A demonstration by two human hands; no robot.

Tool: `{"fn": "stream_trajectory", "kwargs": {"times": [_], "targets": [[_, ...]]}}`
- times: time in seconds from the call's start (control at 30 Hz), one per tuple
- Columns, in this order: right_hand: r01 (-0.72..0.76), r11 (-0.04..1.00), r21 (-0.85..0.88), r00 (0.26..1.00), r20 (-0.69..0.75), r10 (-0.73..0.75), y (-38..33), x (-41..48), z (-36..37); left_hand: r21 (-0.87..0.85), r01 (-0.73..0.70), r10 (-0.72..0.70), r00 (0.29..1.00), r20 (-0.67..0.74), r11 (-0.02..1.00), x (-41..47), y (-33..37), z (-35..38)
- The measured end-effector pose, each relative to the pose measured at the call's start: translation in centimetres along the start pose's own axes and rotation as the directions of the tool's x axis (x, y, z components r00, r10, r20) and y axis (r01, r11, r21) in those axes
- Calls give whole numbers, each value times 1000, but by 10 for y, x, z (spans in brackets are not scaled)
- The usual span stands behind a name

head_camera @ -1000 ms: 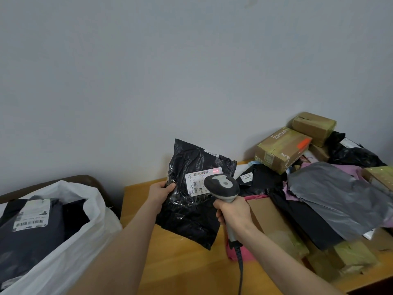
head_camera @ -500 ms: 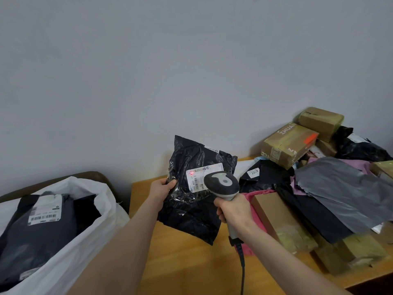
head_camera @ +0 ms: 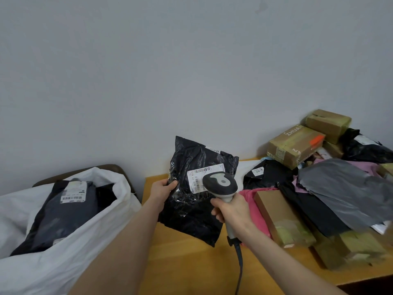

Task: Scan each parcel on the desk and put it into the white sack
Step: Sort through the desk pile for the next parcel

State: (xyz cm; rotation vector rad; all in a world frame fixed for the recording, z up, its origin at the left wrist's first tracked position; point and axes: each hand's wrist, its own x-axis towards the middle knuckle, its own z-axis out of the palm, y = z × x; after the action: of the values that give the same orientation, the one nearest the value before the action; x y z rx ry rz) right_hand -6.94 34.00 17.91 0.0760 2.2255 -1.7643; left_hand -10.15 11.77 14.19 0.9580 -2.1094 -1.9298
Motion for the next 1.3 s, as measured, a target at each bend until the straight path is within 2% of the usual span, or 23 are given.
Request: {"fn": "stream_trajectory", "kwargs": {"times": [0.43, 0.57, 0.67, 0.8, 0.97, 1.03, 1.13, 1.23, 1.3], "targets": [[43, 999, -31, 998, 51, -41, -14, -28, 29, -38, -53, 51, 997, -54, 998, -32, 6, -52], [35, 998, 59, 993, 106, -41, -31, -26, 64, -80, -50, 45, 997, -60, 996, -23, 12, -87], [36, 989, 146, 986, 153, -58, -52, -21, 107, -69, -73, 67, 994, -92, 995, -10, 23, -139], [-1, 972, 234, 982, 184, -43, -80, -5, 187, -41, -170, 155, 959, -237, 985, 16, 42, -239], [-66, 966, 251, 982, 186, 19, -98, 14, 287, 133, -222, 258, 843, -472, 966, 50, 59, -373], [-95, 965, 245, 982, 182, 50, -98, 17, 316, 269, -154, 278, 807, -520, 951, 64, 51, -410], [-141, 963, 228, 979, 175, 102, -91, 17, 348, 490, 13, 252, 846, -471, 872, 72, 15, -437], [-172, 968, 183, 975, 174, 140, -79, 19, 371, 533, 135, 129, 895, -427, 835, 77, -39, -449], [-182, 973, 145, 970, 186, 154, -73, 19, 385, 529, 237, 44, 885, -464, 815, 82, -66, -458]]}}
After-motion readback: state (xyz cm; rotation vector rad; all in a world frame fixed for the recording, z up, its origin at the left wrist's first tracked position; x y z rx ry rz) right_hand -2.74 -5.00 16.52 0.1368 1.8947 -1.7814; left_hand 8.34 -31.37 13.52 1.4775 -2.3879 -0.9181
